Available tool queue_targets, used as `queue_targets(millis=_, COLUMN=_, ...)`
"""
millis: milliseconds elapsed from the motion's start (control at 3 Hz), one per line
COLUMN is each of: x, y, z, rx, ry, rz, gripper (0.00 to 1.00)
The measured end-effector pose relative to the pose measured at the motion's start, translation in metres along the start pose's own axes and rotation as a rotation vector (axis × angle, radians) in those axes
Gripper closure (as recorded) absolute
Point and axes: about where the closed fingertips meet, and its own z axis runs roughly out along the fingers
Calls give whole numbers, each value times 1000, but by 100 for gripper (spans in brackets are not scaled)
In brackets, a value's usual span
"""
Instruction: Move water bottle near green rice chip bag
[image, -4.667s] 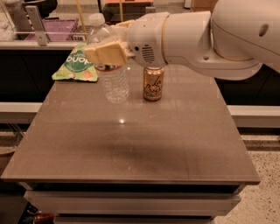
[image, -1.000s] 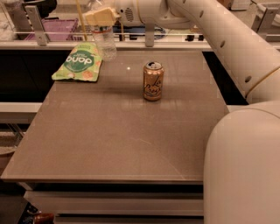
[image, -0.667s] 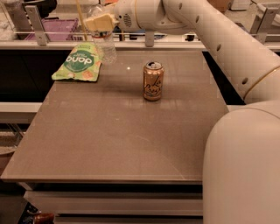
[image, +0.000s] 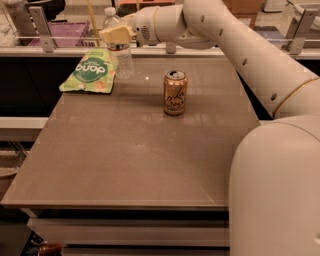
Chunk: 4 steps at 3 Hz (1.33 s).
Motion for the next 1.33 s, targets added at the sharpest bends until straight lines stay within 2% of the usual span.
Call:
queue_targets(millis=1000, x=27, y=-21, z=19, rx=19, ry=-61, rz=5, gripper=100)
queue_targets(millis=1333, x=33, y=-21, z=22, rx=20, ry=-60, rz=11, gripper=100)
